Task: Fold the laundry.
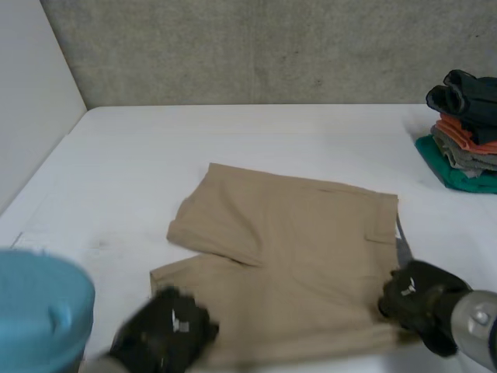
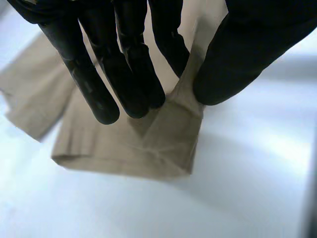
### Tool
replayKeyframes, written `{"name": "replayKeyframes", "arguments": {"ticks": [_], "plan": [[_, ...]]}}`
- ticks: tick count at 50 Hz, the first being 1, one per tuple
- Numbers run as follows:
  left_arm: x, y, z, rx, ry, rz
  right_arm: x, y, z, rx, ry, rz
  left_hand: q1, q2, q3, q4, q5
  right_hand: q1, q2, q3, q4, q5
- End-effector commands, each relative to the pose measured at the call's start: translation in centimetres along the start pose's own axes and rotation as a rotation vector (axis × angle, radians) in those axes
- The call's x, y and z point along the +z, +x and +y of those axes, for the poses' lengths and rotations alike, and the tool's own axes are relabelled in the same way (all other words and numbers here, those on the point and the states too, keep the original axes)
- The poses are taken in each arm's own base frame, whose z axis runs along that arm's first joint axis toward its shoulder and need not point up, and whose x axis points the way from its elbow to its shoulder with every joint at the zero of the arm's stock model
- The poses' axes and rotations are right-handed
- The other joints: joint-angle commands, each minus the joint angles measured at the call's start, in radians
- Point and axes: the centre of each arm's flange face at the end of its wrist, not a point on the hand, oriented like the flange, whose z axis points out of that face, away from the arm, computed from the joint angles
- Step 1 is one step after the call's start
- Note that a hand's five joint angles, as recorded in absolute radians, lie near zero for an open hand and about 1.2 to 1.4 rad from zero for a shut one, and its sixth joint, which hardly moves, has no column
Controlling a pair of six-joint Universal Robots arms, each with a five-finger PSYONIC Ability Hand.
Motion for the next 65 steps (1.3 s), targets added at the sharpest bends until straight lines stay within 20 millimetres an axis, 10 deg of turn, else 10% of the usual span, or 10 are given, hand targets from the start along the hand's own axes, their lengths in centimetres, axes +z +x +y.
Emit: {"name": "replayKeyframes", "arguments": {"ticks": [1, 12, 29, 31, 32, 34, 42, 51, 65], "plan": [[0.4, 0.5, -1.3, 0.075, 0.040, 0.000, 0.6, 2.2, 0.1, -0.011, 0.027, 0.049, 0.247, 0.200, 0.203, 0.201, 0.244, 0.296, 0.221, 0.203, 0.196, 0.202], [12.2, -8.3, -6.4, 0.038, 0.162, -0.402, 7.3, 6.9, -2.4, 0.053, 0.222, 0.277, 0.247, 0.200, 0.203, 0.201, 0.244, 0.296, 0.221, 0.203, 0.196, 0.202], [24.5, -10.6, -10.1, 0.342, 0.463, -0.848, 19.0, 12.5, -3.6, 0.026, 0.358, 0.677, 0.247, 0.200, 0.203, 0.201, 0.244, 0.053, -0.022, -0.040, -0.047, -0.041], [24.8, -10.5, -9.9, 0.340, 0.471, -0.854, 19.6, 12.7, -3.6, 0.027, 0.365, 0.700, -0.064, -0.111, -0.108, -0.110, -0.066, -0.700, -0.776, -0.793, -0.800, -0.795], [24.9, -10.4, -9.8, 0.337, 0.474, -0.855, 19.9, 12.9, -3.6, 0.037, 0.379, 0.717, -0.736, -0.783, -0.779, -0.782, -0.738, -0.925, -1.001, -1.018, -1.026, -1.020], [24.9, -10.4, -9.8, 0.334, 0.481, -0.859, 19.7, 13.3, -3.8, 0.050, 0.392, 0.735, -0.936, -0.983, -0.979, -0.982, -0.938, -0.925, -1.001, -1.018, -1.026, -1.020], [21.7, -10.1, -11.1, 0.315, 0.513, -0.855, 14.0, 15.1, -4.8, 0.273, 0.504, 0.734, -0.971, -1.018, -1.015, -1.017, -0.974, -0.925, -1.001, -1.018, -1.026, -1.020], [15.0, -8.5, -9.8, 0.125, 0.569, -0.719, 8.1, 11.4, -1.2, 0.552, 0.307, 0.340, -0.963, -1.010, -1.006, -1.008, -0.965, -0.925, -1.001, -1.018, -1.026, -1.020], [12.1, -6.3, -6.7, -0.157, 0.499, -0.479, 9.7, 8.2, 2.7, 0.609, 0.301, 0.262, -0.957, -1.004, -1.000, -1.003, -0.959, -0.636, -0.712, -0.729, -0.737, -0.731]]}}
